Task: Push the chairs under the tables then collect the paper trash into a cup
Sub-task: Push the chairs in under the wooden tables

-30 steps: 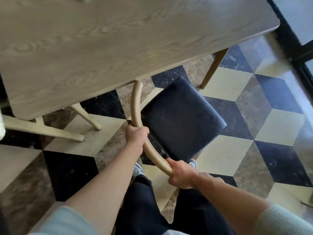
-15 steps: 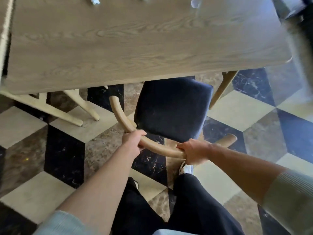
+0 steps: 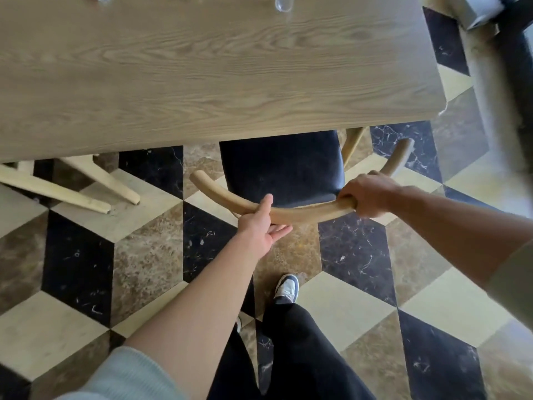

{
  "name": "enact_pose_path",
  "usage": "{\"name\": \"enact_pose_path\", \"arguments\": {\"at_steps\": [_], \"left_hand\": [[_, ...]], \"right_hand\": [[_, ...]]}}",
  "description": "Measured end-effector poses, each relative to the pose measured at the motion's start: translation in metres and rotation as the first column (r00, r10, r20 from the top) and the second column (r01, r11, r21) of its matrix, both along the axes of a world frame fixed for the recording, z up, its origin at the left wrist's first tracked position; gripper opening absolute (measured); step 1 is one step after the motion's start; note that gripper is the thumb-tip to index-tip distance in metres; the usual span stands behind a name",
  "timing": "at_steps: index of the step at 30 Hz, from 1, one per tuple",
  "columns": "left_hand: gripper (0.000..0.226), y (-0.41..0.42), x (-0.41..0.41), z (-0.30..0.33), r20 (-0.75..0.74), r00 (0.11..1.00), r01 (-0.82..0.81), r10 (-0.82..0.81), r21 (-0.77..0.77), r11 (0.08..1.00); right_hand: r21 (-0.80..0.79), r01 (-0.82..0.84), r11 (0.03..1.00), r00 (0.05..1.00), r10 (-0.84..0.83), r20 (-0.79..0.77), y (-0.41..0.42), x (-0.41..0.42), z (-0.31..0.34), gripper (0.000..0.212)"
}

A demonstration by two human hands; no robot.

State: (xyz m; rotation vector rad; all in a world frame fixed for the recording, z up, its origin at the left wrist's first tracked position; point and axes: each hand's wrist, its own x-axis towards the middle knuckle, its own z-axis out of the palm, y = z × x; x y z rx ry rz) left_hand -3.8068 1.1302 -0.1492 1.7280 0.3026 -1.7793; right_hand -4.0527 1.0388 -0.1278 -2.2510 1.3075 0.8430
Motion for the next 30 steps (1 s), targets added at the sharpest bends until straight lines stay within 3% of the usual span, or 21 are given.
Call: {"name": "enact_pose_path", "arguments": {"at_steps": [8, 11, 16, 20, 23, 26, 28, 30], "left_hand": [[0.051, -0.009, 0.023, -0.016, 0.043, 0.998, 0.041, -0.04, -0.016, 0.999], [0.051, -0.008, 0.026, -0.014, 0.043, 0.995, 0.092, -0.091, -0.026, 0.995], [0.05, -0.013, 0.04, -0.015, 0.017, 0.996, 0.084, -0.084, -0.043, 0.996], [0.05, -0.016, 0.051, -0.019, 0.002, 0.996, 0.086, -0.086, -0.053, 0.995], [0.066, -0.01, 0.059, -0.014, -0.042, 0.963, 0.263, -0.267, -0.082, 0.961], [0.086, -0.002, 0.092, 0.001, 0.023, 0.803, 0.595, -0.596, -0.086, 0.799], [0.077, -0.002, 0.125, 0.012, 0.083, 0.751, 0.66, -0.655, -0.072, 0.748], [0.056, -0.006, 0.161, 0.027, 0.125, 0.776, 0.631, -0.619, -0.104, 0.769]], "right_hand": [[0.017, -0.069, 0.997, 0.996, 0.068, 0.057, -0.002, 0.011, -0.016, 0.04], [0.037, -0.032, 0.999, 0.999, 0.031, 0.014, -0.003, 0.017, -0.014, 0.031], [0.051, 0.037, 0.998, 0.999, -0.036, -0.006, -0.001, 0.025, -0.007, 0.035], [-0.077, 0.094, 0.993, 0.984, -0.104, -0.146, 0.008, 0.038, -0.015, 0.022], [-0.154, 0.127, 0.98, 0.974, -0.153, -0.167, 0.023, 0.046, -0.013, 0.023], [-0.065, 0.156, 0.986, 0.98, -0.163, -0.111, 0.029, 0.067, -0.001, 0.048], [0.006, 0.203, 0.979, 0.976, -0.201, -0.079, 0.025, 0.089, 0.013, 0.059], [0.045, 0.254, 0.966, 0.966, -0.251, -0.064, 0.017, 0.114, 0.025, 0.057]]}}
